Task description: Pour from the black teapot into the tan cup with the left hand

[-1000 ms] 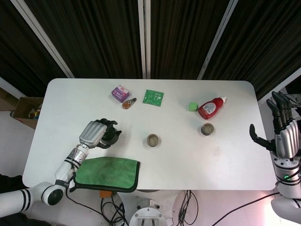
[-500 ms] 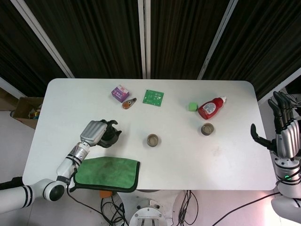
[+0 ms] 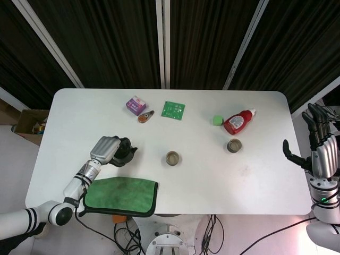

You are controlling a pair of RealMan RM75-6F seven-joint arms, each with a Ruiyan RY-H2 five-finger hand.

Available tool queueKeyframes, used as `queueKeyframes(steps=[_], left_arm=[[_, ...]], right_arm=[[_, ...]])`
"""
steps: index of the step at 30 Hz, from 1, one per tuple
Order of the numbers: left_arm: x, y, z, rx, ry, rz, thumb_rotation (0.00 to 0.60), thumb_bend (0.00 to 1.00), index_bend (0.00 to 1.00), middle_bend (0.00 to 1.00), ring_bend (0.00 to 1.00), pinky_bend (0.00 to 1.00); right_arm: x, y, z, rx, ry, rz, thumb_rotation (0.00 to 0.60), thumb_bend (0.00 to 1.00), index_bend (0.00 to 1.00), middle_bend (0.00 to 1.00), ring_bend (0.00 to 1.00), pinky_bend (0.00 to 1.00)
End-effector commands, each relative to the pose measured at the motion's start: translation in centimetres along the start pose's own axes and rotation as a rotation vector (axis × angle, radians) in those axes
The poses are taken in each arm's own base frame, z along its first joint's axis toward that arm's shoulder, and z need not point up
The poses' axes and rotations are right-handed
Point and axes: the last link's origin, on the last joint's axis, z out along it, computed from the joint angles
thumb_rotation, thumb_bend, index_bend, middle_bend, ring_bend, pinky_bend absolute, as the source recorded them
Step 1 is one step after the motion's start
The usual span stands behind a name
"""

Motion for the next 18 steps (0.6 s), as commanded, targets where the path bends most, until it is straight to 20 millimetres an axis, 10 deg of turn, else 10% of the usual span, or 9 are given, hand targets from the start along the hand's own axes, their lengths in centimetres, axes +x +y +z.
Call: queueKeyframes(steps=[1, 18], left_arm=[[0.04, -0.04, -0.02, 0.002, -0.001, 0.0, 0.6, 0.03, 0.35, 0.46, 0.38, 0.51], [0.07, -0.76, -0.09, 0.032, 0.001, 0.03, 0.6, 0.03, 0.38, 0.49, 0.4, 0.51]], right_arm=[[-0.02, 0.02, -0.02, -0.001, 0.0, -0.001, 0.6, 0.45, 0.0, 0.0, 0.0, 0.0], [-0.08, -0.02, -0.19, -0.001, -0.005, -0.002, 0.6, 0.45, 0.0, 0.0, 0.0, 0.0]])
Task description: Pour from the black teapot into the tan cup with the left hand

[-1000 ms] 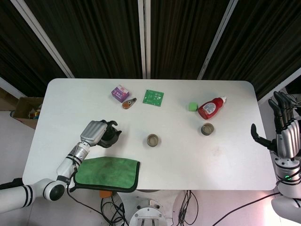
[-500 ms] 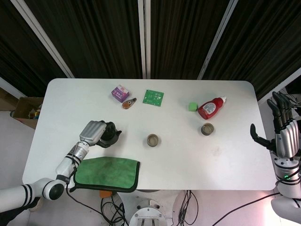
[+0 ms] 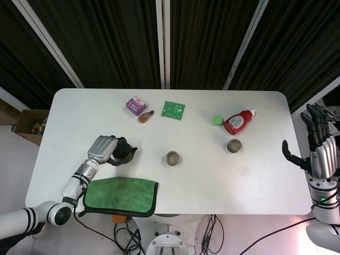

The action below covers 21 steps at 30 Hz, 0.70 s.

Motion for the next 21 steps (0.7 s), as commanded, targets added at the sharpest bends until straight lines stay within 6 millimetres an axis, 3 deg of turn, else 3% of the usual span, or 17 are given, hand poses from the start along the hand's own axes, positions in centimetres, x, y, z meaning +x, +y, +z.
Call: queueKeyframes(steps=[1, 16, 21], left_arm=[[-0.02, -0.05, -0.02, 0.003, -0.001, 0.0, 0.6, 0.03, 0.39, 0.49, 0.4, 0.5], [-0.19, 0.05, -0.04, 0.0, -0.009, 0.001, 0.6, 0.03, 0.46, 0.55, 0.44, 0.49], [-0.21, 0.18, -0.08, -0.007, -0.012, 0.001, 0.6, 0.03, 0.48, 0.57, 0.47, 0.39]], right_arm=[[0.02, 0.02, -0.03, -0.001, 0.0, -0.001, 0.6, 0.45, 0.0, 0.0, 0.0, 0.0], [0.02, 0.2, -0.13, -0.01, 0.001, -0.007, 0.6, 0.45, 0.0, 0.0, 0.0, 0.0], [-0.05, 0.32, -0.2, -0.016, 0.001, -0.007, 0.6, 0.45, 0.0, 0.0, 0.0, 0.0]])
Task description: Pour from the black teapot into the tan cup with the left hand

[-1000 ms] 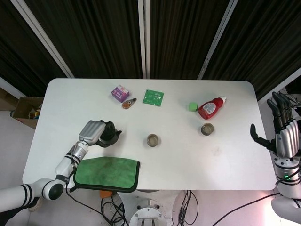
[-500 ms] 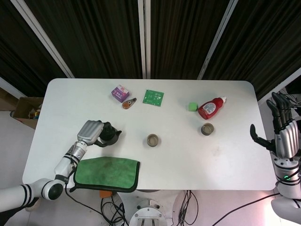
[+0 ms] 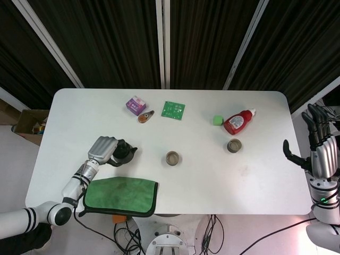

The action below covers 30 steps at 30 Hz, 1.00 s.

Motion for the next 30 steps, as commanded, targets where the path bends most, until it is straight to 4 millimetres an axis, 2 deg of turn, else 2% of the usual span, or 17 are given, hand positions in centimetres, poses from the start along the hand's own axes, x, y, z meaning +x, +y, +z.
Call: queueKeyframes(steps=[1, 6, 30], left_arm=[[0.01, 0.03, 0.01, -0.002, 0.0, 0.002, 0.6, 0.03, 0.48, 0.57, 0.47, 0.39], [-0.02, 0.11, 0.01, -0.005, -0.002, 0.002, 0.6, 0.03, 0.5, 0.59, 0.48, 0.35], [-0.51, 0.12, 0.13, -0.007, -0.026, -0.011, 0.6, 0.03, 0.57, 0.65, 0.59, 0.34]], right_arm=[[-0.02, 0.04, -0.04, -0.002, 0.0, 0.0, 0.6, 0.45, 0.0, 0.0, 0.0, 0.0], [-0.01, 0.16, -0.1, -0.007, -0.001, -0.003, 0.6, 0.45, 0.0, 0.0, 0.0, 0.0], [-0.16, 0.41, -0.16, -0.019, 0.001, -0.008, 0.6, 0.46, 0.0, 0.0, 0.0, 0.0]])
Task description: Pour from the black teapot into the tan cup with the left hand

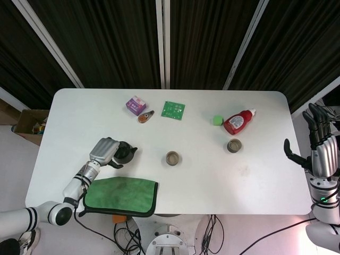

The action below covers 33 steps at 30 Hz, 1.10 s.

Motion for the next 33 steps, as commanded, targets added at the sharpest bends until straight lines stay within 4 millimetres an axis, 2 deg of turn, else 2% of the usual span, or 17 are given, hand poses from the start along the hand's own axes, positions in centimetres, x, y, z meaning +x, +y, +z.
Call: queueKeyframes(steps=[1, 6, 33], left_arm=[[0.08, 0.06, -0.02, -0.002, 0.001, -0.001, 0.6, 0.03, 0.57, 0.66, 0.6, 0.34], [0.07, 0.06, -0.02, 0.0, -0.006, 0.001, 0.6, 0.03, 0.62, 0.71, 0.65, 0.34], [0.86, -0.08, 0.07, -0.001, -0.001, -0.022, 0.6, 0.03, 0.73, 0.83, 0.75, 0.33]], right_arm=[[-0.04, 0.02, 0.0, -0.001, -0.002, 0.0, 0.6, 0.46, 0.0, 0.0, 0.0, 0.0], [-0.08, 0.09, -0.08, -0.003, -0.002, 0.0, 0.6, 0.46, 0.0, 0.0, 0.0, 0.0], [-0.02, 0.77, -0.51, -0.024, -0.002, -0.015, 0.6, 0.47, 0.0, 0.0, 0.0, 0.0]])
